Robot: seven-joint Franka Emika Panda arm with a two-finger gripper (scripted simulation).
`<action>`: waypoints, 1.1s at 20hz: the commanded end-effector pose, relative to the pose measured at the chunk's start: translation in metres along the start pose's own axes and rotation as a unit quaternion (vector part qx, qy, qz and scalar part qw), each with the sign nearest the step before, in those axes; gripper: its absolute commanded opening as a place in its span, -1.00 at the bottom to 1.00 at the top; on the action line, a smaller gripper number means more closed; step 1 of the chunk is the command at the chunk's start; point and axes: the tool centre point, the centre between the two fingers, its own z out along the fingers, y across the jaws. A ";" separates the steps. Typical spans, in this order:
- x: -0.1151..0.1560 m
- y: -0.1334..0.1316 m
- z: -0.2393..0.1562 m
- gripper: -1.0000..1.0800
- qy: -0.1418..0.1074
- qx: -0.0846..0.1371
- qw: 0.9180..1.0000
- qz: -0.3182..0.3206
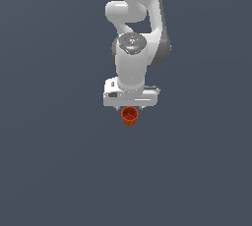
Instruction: Pick up the object and move it to a goal position.
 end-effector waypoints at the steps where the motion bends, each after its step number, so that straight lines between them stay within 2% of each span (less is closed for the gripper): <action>1: 0.000 0.000 0.000 0.23 0.000 0.000 1.000 0.000; 12: 0.004 -0.006 -0.003 0.23 0.006 0.008 1.000 0.003; 17: 0.005 -0.007 0.001 0.23 -0.003 0.002 1.000 -0.019; 22: 0.006 -0.009 0.008 0.23 -0.023 -0.008 0.998 -0.062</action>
